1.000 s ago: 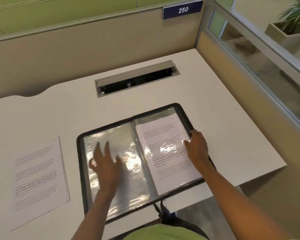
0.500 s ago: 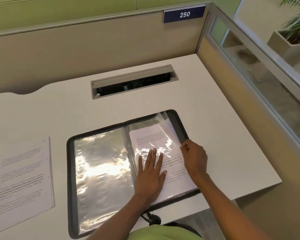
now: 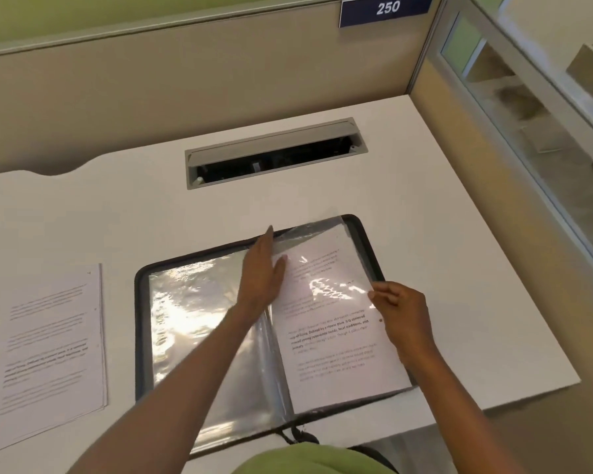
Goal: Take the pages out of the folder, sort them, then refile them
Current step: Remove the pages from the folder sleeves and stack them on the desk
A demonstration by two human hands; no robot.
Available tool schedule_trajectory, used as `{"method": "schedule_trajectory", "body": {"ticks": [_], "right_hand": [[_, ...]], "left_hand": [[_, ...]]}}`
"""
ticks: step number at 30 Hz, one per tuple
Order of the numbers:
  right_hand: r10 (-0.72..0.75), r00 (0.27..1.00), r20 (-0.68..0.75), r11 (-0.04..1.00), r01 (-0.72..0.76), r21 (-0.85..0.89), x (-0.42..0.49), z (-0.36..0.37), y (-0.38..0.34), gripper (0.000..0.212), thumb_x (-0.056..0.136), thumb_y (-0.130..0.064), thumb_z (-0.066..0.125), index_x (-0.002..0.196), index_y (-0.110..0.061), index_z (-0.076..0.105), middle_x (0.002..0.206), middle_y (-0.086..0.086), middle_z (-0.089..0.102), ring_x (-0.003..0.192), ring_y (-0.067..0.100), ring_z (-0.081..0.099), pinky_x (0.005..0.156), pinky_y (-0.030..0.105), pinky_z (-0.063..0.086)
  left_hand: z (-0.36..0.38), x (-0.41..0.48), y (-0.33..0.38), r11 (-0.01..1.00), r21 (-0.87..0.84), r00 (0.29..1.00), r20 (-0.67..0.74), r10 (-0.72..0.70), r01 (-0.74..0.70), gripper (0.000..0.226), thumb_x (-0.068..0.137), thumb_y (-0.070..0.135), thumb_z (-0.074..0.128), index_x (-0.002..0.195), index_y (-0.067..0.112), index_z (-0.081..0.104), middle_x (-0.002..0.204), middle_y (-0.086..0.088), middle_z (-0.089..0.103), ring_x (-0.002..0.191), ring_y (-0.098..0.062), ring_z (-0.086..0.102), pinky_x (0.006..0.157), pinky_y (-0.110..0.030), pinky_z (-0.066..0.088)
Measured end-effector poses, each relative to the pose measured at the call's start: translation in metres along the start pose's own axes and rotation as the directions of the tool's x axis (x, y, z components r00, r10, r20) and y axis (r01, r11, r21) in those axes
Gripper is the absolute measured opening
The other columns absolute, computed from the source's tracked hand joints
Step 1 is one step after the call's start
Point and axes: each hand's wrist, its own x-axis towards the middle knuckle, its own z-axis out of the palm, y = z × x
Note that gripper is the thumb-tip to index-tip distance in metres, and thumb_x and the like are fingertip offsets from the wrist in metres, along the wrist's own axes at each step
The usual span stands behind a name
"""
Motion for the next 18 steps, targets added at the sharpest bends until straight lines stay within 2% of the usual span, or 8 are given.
{"method": "schedule_trajectory", "body": {"ticks": [3, 6, 8, 9, 12, 14, 16, 18], "right_hand": [[0.023, 0.999, 0.03, 1.0, -0.024, 0.011, -0.001, -0.002, -0.006, 0.014, 0.095, -0.018, 0.073, 0.101, -0.03, 0.072, 0.092, -0.005, 0.078, 0.083, 0.015, 0.075, 0.071, 0.03, 0.063], [0.041, 0.999, 0.026, 0.999, -0.041, -0.004, 0.001, -0.003, -0.006, 0.012, 0.095, -0.019, 0.072, 0.104, -0.027, 0.073, 0.094, -0.004, 0.078, 0.083, 0.016, 0.075, 0.071, 0.03, 0.063], [0.062, 0.998, 0.015, 0.998, -0.062, -0.004, 0.004, -0.003, -0.002, 0.012, 0.095, -0.018, 0.072, 0.103, -0.027, 0.073, 0.094, -0.004, 0.078, 0.084, 0.018, 0.075, 0.073, 0.034, 0.064], [0.075, 0.997, 0.01, 0.997, -0.075, -0.008, 0.006, -0.002, 0.0, 0.012, 0.095, -0.018, 0.072, 0.102, -0.027, 0.073, 0.094, -0.004, 0.078, 0.085, 0.018, 0.075, 0.075, 0.036, 0.064], [0.124, 0.992, 0.001, 0.991, -0.124, -0.047, 0.013, 0.0, 0.007, 0.011, 0.095, -0.017, 0.072, 0.105, -0.022, 0.074, 0.094, -0.002, 0.078, 0.088, 0.022, 0.075, 0.077, 0.04, 0.064], [0.137, 0.99, -0.021, 0.987, -0.138, -0.082, 0.02, 0.001, 0.009, 0.011, 0.095, -0.015, 0.072, 0.104, -0.02, 0.073, 0.097, 0.002, 0.077, 0.088, 0.022, 0.074, 0.07, 0.032, 0.062], [0.044, 0.996, -0.08, 0.973, -0.06, -0.222, 0.026, 0.005, 0.004, 0.014, 0.096, -0.017, 0.071, 0.11, -0.018, 0.07, 0.105, 0.002, 0.075, 0.09, 0.017, 0.07, 0.067, 0.017, 0.054], [-0.163, 0.98, -0.11, 0.912, 0.107, -0.395, 0.036, 0.013, -0.011, 0.022, 0.098, -0.019, 0.069, 0.119, -0.015, 0.067, 0.112, -0.001, 0.069, 0.097, 0.014, 0.065, 0.079, 0.015, 0.048]], "left_hand": [[-0.019, 0.039, -0.006, 1.0, 0.017, 0.998, 0.068, 0.017, -0.018, 0.038, 0.102, 0.02, 0.062, 0.14, 0.016, 0.064, 0.133, -0.004, 0.07, 0.128, -0.026, 0.062, 0.112, -0.04, 0.045], [-0.032, 0.057, -0.009, 0.997, 0.045, 0.993, 0.104, 0.051, -0.056, 0.022, 0.09, 0.036, 0.068, 0.108, 0.028, 0.079, 0.104, 0.011, 0.078, 0.102, -0.01, 0.072, 0.098, -0.035, 0.053], [-0.035, 0.06, -0.01, 0.999, -0.002, 0.988, 0.143, 0.051, -0.052, 0.007, 0.088, 0.031, 0.076, 0.094, 0.031, 0.08, 0.091, 0.017, 0.078, 0.091, 0.0, 0.071, 0.095, -0.034, 0.055], [-0.035, 0.06, -0.01, 0.998, -0.022, 0.987, 0.148, 0.059, -0.056, 0.007, 0.087, 0.025, 0.079, 0.09, 0.031, 0.08, 0.087, 0.017, 0.077, 0.088, 0.002, 0.071, 0.095, -0.033, 0.055], [-0.03, 0.059, -0.014, 0.995, -0.067, 0.989, 0.122, 0.083, -0.076, 0.018, 0.085, 0.008, 0.078, 0.083, 0.025, 0.08, 0.079, 0.016, 0.077, 0.082, -0.001, 0.073, 0.091, -0.034, 0.058], [-0.025, 0.058, -0.017, 0.99, -0.076, 0.988, 0.091, 0.125, -0.118, 0.02, 0.084, 0.001, 0.076, 0.084, 0.021, 0.079, 0.077, 0.014, 0.077, 0.078, -0.003, 0.074, 0.088, -0.036, 0.06], [-0.02, 0.057, -0.018, 0.988, -0.044, 0.987, 0.054, 0.151, -0.149, 0.019, 0.085, 0.005, 0.078, 0.084, 0.024, 0.076, 0.077, 0.016, 0.075, 0.08, -0.001, 0.071, 0.097, -0.038, 0.053], [-0.016, 0.056, -0.021, 0.986, 0.022, 0.986, 0.019, 0.164, -0.164, 0.018, 0.088, 0.014, 0.079, 0.083, 0.03, 0.072, 0.08, 0.019, 0.071, 0.087, 0.002, 0.064, 0.104, -0.038, 0.035]]}}
